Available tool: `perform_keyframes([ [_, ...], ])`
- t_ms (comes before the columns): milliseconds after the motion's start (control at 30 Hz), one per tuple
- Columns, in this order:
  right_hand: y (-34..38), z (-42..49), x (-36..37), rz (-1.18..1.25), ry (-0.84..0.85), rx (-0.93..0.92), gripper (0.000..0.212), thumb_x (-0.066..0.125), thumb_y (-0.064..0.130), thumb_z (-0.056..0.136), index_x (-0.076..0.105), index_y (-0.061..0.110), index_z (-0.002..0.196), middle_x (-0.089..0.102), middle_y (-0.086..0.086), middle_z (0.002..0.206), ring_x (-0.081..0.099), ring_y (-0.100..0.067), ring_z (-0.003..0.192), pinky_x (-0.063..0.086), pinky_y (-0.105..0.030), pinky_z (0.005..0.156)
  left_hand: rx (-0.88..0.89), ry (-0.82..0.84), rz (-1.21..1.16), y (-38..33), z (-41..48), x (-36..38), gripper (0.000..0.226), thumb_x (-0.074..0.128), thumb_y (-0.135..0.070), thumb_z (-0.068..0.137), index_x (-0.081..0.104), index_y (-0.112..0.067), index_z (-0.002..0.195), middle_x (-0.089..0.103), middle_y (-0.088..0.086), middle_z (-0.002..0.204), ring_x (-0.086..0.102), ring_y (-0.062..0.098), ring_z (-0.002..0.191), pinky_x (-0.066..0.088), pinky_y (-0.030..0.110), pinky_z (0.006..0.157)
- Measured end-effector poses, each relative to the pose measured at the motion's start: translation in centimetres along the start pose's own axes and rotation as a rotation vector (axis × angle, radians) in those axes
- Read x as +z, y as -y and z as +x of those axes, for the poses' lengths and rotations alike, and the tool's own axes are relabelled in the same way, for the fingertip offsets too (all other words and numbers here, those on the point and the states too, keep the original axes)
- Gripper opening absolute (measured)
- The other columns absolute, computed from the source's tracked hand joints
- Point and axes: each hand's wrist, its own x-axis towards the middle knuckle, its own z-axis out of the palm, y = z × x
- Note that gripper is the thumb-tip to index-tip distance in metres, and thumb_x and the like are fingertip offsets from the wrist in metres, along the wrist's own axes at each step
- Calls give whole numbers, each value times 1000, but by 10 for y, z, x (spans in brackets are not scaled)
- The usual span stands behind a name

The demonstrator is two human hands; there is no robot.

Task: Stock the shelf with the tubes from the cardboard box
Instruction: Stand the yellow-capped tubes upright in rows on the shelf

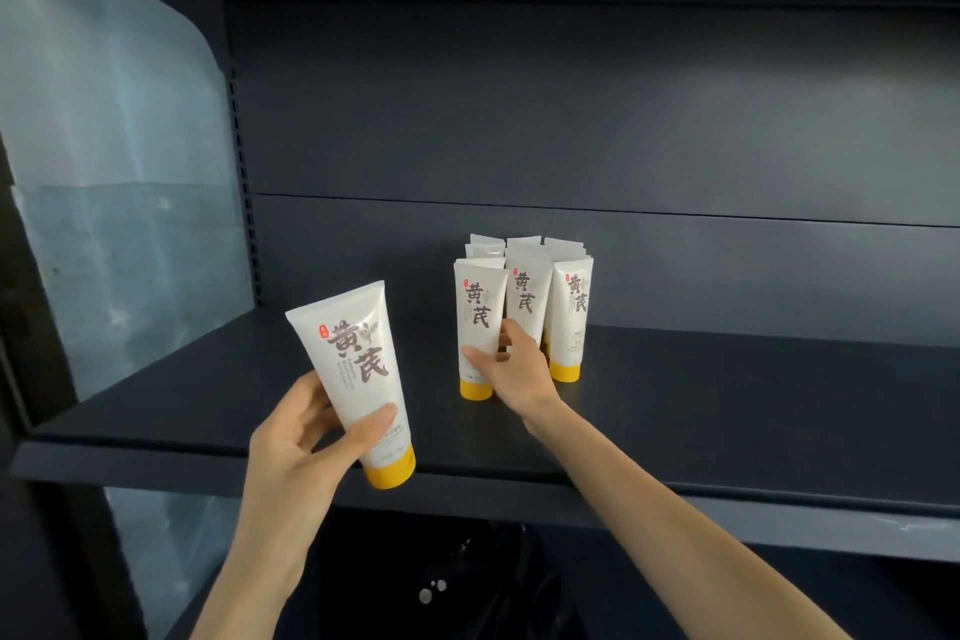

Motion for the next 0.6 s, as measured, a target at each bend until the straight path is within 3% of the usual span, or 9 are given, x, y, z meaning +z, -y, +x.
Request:
perform_keyframes([
  [233, -1, 6, 7, -46, -28, -8, 45, 66, 21, 88, 44, 13, 126, 53, -4, 133, 51, -21, 123, 46, -38, 99, -15, 5, 31, 5, 4, 8, 38, 73, -6, 71, 63, -26, 101, 71, -13, 99, 66, 4, 92, 49, 34, 85],
  [500, -10, -1, -11, -145, -58, -9, 43, 71, 30, 83, 47, 18, 116, 52, 0, 125, 54, -14, 105, 51, -31, 87, 3, 37, 21, -1, 8, 8, 39, 72, -2, 73, 62, -27, 101, 71, -17, 97, 65, 0, 92, 51, 9, 63],
  [600, -7, -22, -23, -155, -75, -90, 32, 68, 23, 86, 46, 24, 110, 49, 5, 124, 52, -9, 100, 49, -17, 74, 14, 34, -3, -5, 10, 13, 38, 72, -5, 73, 62, -28, 101, 71, -18, 96, 65, -2, 91, 50, 10, 63],
])
